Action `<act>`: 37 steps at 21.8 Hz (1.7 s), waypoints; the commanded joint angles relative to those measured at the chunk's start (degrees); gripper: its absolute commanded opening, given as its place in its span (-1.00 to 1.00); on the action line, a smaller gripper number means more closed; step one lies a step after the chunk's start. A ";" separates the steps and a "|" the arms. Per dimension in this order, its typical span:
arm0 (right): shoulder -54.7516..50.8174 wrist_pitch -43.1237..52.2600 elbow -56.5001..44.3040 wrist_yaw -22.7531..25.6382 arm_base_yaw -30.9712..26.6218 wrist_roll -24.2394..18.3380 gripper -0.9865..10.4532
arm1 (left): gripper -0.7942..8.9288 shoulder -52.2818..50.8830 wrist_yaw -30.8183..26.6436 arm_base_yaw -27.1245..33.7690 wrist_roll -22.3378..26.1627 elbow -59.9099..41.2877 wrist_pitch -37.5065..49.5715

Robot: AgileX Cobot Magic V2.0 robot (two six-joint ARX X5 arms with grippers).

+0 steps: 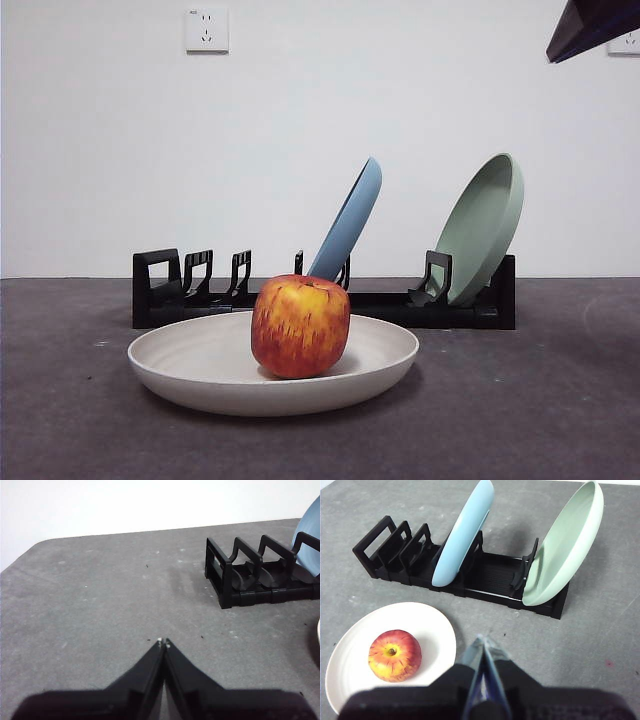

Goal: Take the yellow plate from the plate rack,put the plate on the table,take the apple from the table,put the apple in the plate

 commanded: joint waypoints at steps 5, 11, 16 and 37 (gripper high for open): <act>-0.11 0.15 -0.22 0.20 0.02 0.57 -0.85 | -0.84 -0.15 -0.39 0.20 -2.03 -0.79 0.04; -0.11 0.15 -0.22 0.20 0.02 0.57 -0.85 | -0.84 -0.15 -0.39 0.20 -2.03 -0.79 0.07; -0.11 0.15 -0.22 0.20 0.02 0.57 -0.85 | -0.84 -0.15 -0.39 0.20 -2.03 -0.79 0.04; -31.58 19.47 -26.67 -10.80 -33.62 -10.43 -0.85 | -0.84 -0.15 -0.42 0.20 -2.03 -0.79 0.07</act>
